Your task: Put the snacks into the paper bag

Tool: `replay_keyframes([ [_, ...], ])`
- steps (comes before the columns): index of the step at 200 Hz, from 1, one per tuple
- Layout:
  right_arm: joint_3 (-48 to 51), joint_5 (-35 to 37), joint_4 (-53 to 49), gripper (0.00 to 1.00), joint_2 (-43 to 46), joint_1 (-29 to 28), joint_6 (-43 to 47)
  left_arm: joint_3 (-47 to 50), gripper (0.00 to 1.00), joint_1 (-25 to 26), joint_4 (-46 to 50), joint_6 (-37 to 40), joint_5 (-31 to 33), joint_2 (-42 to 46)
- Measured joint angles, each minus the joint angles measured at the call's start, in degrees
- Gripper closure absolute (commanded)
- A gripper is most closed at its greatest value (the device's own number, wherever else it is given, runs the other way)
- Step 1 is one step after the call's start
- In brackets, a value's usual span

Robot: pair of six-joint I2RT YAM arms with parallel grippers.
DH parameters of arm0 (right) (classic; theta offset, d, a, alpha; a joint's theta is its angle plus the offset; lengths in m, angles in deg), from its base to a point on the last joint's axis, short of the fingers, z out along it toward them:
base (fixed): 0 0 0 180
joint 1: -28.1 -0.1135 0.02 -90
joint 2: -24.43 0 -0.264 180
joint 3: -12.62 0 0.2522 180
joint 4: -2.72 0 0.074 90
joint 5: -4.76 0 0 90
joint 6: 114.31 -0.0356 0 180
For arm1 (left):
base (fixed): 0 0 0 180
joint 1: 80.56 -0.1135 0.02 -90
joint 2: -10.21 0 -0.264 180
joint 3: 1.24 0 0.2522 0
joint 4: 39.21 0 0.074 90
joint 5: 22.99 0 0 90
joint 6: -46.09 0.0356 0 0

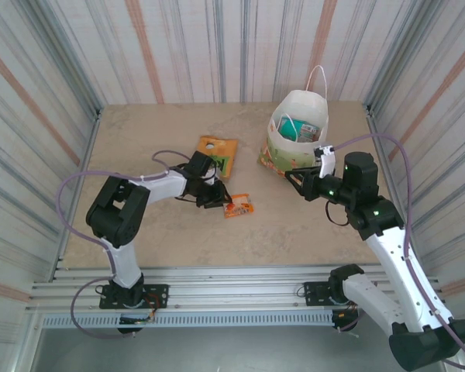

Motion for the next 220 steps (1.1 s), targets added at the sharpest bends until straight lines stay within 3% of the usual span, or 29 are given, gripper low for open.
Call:
replay_keyframes([
  [26,0.3,0.6,0.0,0.67,0.1,-0.3,-0.8,-0.6,0.80,0.1,-0.8,0.0,-0.2,-1.2],
  [72,1.4,1.2,0.3,0.66,1.4,-0.3,-0.8,-1.7,0.97,0.7,-0.9,0.3,-1.1,-1.7],
  [135,4.9,0.1,4.8,0.60,2.6,-0.3,-2.3,-1.7,1.00,1.4,0.2,4.9,-2.6,7.3],
  [176,5.9,-5.6,8.5,0.52,-1.1,-0.3,-4.4,-1.7,1.00,1.5,-4.3,8.2,-8.2,18.7],
  [220,5.9,-11.7,11.6,0.49,-4.7,-0.3,-6.1,-1.9,0.99,2.0,-9.1,10.8,-14.0,23.8],
])
